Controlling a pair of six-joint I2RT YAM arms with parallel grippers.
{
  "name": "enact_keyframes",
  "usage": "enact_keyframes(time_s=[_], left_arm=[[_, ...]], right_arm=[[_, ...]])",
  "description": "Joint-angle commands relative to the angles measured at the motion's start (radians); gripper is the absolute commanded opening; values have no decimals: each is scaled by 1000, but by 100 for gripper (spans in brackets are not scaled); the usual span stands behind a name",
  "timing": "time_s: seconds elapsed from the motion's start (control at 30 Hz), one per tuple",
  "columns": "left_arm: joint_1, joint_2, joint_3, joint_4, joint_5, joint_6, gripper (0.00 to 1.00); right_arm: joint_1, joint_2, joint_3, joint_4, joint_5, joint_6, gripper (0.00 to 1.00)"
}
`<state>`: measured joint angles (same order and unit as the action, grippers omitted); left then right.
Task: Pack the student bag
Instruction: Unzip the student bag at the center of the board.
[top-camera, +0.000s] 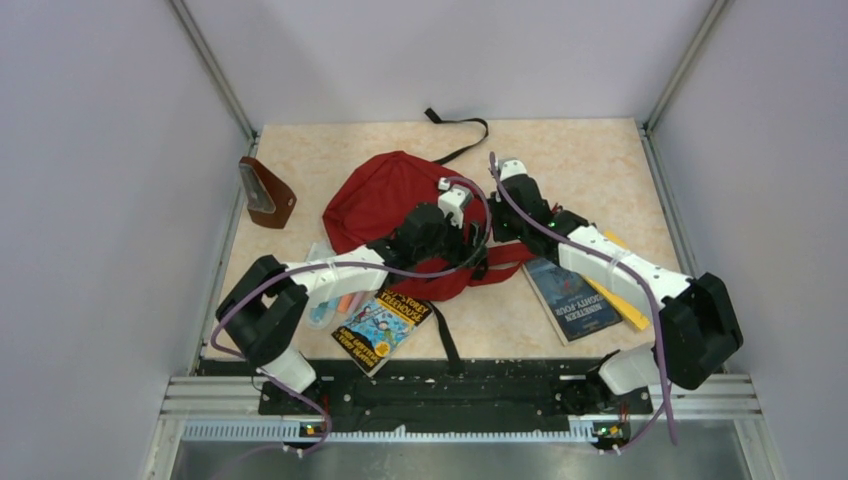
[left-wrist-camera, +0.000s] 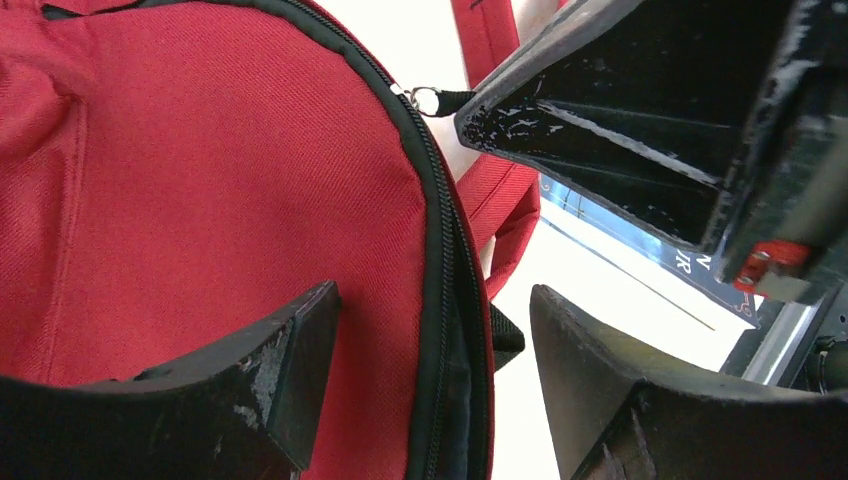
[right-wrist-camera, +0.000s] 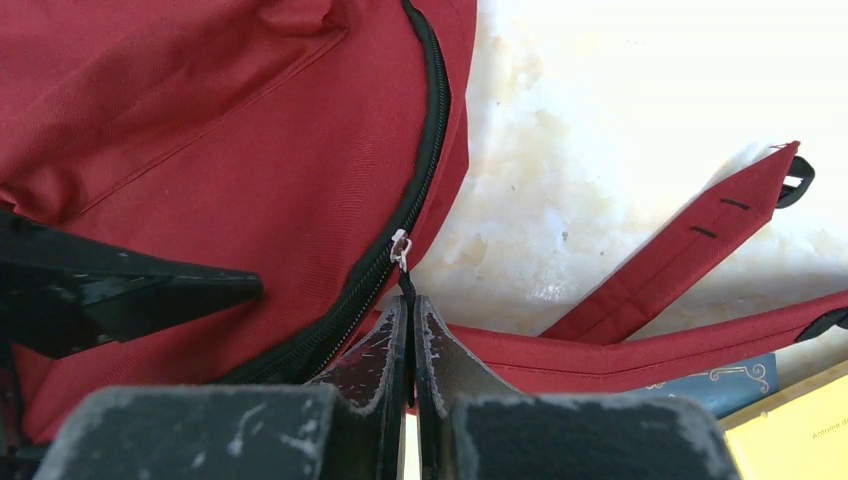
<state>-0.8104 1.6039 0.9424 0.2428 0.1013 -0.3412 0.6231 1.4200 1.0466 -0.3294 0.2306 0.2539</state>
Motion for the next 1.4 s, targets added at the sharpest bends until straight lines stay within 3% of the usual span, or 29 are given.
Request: enact_keyframes(time_s=[0.0,0.07,0.23,0.3,0.5,0.67,0.97,1.37], left_arm=[[2,35,58,60,31,-22,75],[4,48,67,46,23,-21,70],[3,56,76,65,105,-12,10],[3,49,84,60,117,-3,0],[12,-39,135,-22,221,72,0],[14,-107,263,-298,364,168,0],[14,-340,111,-475,357,244,0],[13,-506,-39,-650,341,227,0]], right_arm=[[-8,-50,4,10,0,-8,0],[-8,-52,5,9,-3,-8,0],[-8,-55,5,5,6,-9,0],[-8,-62,9,3,19,-9,0],[-8,-97,88,-71,82,-34,0],[-8,-152,144,-115,135,-72,0],[-10,-145,131,-147,266,-69,0],[-40,-32,62,-73,136,-2,0]])
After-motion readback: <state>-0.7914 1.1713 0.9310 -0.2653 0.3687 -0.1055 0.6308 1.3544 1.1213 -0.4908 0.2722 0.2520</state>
